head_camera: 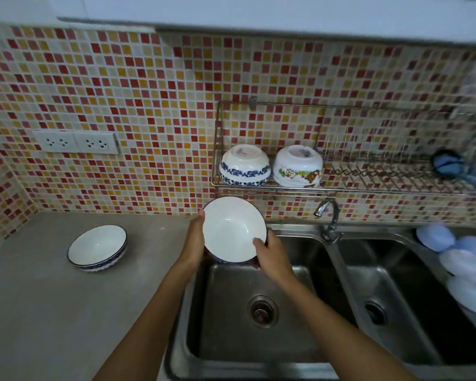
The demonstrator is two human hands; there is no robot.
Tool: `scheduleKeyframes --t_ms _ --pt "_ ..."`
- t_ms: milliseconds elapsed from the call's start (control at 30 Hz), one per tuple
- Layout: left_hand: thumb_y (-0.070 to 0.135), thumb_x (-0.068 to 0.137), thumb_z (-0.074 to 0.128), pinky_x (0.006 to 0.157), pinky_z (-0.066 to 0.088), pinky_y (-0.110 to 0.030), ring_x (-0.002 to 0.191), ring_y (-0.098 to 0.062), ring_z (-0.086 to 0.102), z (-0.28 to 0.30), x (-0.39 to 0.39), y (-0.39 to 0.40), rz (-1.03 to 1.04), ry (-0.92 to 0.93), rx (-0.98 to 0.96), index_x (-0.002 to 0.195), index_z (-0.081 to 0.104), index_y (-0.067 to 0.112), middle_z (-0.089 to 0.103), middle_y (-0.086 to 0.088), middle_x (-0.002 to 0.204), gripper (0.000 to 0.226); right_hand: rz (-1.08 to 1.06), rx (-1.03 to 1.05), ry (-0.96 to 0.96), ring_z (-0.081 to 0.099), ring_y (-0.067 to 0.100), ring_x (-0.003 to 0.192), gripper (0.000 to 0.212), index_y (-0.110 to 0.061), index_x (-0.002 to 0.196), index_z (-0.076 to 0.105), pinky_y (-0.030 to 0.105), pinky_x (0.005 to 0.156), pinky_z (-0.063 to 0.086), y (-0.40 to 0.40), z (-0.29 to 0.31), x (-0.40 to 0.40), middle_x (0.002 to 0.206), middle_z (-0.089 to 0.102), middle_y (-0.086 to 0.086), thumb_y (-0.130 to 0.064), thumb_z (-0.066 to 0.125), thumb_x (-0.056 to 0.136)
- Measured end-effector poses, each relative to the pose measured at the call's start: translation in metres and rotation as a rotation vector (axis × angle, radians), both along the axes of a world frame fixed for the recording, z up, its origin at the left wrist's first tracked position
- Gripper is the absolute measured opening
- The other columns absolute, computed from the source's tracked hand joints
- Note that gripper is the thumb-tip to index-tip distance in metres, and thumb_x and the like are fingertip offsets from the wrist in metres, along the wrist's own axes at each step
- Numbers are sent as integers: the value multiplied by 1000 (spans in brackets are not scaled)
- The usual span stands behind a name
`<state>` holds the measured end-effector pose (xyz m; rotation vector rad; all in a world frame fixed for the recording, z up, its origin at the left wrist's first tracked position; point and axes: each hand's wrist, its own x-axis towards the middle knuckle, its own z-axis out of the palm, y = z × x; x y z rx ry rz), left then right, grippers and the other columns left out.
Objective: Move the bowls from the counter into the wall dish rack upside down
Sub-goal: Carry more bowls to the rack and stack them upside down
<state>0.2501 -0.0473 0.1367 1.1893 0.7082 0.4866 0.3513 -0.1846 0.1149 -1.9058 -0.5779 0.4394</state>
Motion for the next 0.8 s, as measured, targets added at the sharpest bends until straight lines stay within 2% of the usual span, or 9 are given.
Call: scheduleKeyframes --t_ms 67,167,233,300,367,467,600,700,800 --pt "56 94 32 91 52 -43 103 -24 64 12 14 -8 8 -50 76 115 55 33 66 -2 115 38 -18 37 -73 59 18 103 37 -21 129 50 42 81 59 -10 17 14 111 59 -6 -29 50 93" --pt "64 89 34 94 52 -48 103 -25 66 35 30 -16 -1 -101 148 118 54 36 68 -2 115 44 -16 132 -115 61 14 94 33 -21 128 50 36 67 61 -20 39 32 110 60 -4 -29 49 96" --pt "63 88 39 87 54 -43 97 -23 67 54 40 -22 -3 -129 143 110 57 31 69 -2 109 42 -17 186 -161 60 15 100 34 -21 129 50 40 76 60 -24 54 45 116 61 -2 -31 48 97" --pt "64 85 43 81 54 -37 95 -20 66 73 50 -28 14 -149 171 108 57 29 66 -1 107 44 -16 211 -215 56 12 105 34 -19 129 51 33 86 53 -26 69 60 117 60 -4 -31 46 98" --pt "68 79 43 86 56 -41 105 -23 63 91 59 -31 -23 -186 221 122 51 34 62 -2 118 56 8 230 -246 56 10 101 32 -17 127 53 23 78 52 -28 86 74 110 60 -9 -32 43 99" --pt "66 81 44 95 51 -49 117 -25 54 114 76 -33 -34 -216 327 130 46 39 51 -1 133 55 -18 275 -310 60 8 86 30 -22 112 60 32 69 57 -33 109 100 89 61 -15 -39 39 100" --pt "57 85 53 97 50 -47 120 -22 47 138 107 -36 50 -211 470 136 39 42 41 0 144 55 -167 231 -486 52 5 58 33 -20 114 65 17 51 38 -43 123 152 78 67 0 -38 41 100" --pt "51 80 64 98 48 -39 119 -24 50 152 129 -40 90 -129 651 142 32 36 45 -7 141 72 -263 72 -598 64 17 84 32 -19 122 62 24 71 52 -51 108 196 111 69 1 -32 46 98" --pt "50 72 73 95 40 -27 123 -18 46 163 153 -48 74 -77 856 146 29 24 42 -6 143 89 -305 -153 -721 62 26 102 34 -12 117 60 39 91 52 -55 86 217 117 67 11 -32 42 96"
